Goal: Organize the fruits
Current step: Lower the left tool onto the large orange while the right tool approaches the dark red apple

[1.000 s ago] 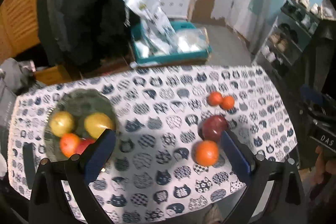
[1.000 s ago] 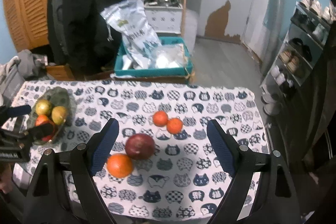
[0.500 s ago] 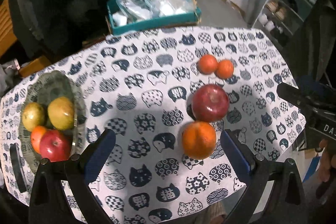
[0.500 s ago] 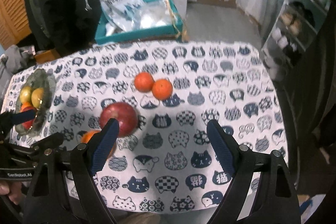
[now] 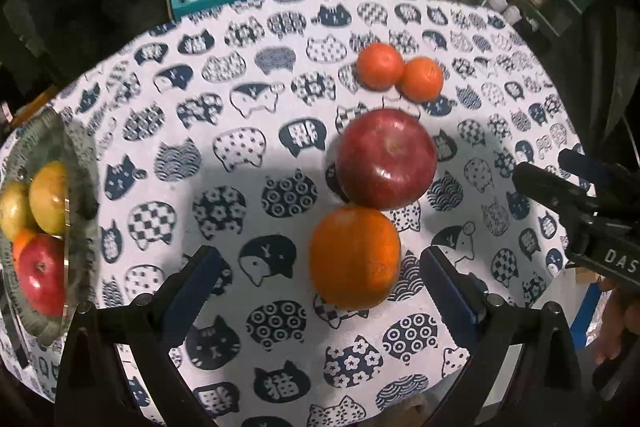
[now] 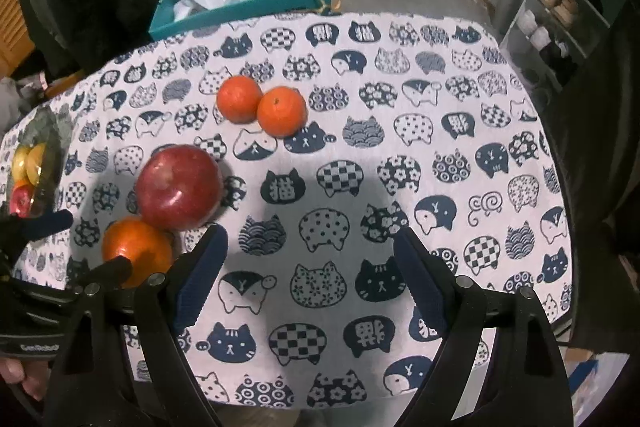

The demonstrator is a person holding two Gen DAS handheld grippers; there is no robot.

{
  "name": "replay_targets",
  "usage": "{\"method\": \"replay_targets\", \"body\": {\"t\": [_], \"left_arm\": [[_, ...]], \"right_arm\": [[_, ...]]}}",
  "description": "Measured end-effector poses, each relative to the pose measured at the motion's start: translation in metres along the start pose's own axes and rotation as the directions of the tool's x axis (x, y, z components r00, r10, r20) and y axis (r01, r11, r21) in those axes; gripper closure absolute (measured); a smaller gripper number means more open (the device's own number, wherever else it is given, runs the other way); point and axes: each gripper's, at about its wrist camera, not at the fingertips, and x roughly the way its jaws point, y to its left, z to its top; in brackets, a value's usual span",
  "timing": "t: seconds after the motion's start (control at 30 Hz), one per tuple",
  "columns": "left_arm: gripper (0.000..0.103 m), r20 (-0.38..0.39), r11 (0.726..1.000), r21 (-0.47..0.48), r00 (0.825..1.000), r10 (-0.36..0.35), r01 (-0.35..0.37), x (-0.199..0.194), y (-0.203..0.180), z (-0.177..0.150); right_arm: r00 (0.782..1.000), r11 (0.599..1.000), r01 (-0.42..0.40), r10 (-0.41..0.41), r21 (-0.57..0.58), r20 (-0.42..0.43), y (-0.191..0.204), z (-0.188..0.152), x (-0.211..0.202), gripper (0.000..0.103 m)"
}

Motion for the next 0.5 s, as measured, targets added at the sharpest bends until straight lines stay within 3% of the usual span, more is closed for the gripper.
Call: {"method": "replay_targets", "body": {"t": [0.27,0.4,0.5], "left_arm": [[0.006,-0.046,0.998,-0.031,0.998,-0.048,0.046,0.021,-0.001,-0.001],[0.028,-0.075,0.996,-0.032,0.994,-0.082,0.08,0.029,-0.002,-0.001],[0.039,-0.091,0.994,-0.024,0.99,-0.112,0.11,0.034,-0.004,-0.003]], "right_arm": [[1.0,1.0,0.004,-0.004,0.006,-0.025,-0.001,-0.003,0.01,0.018],[1.0,1.0,0.001,-0.001,0.005,-0.03,0.0,-0.002,0.013,0.018],[0.999,1.0,-0.004,0.004,0.0,-0.034,0.002,-0.002,0.015,0.018]]}}
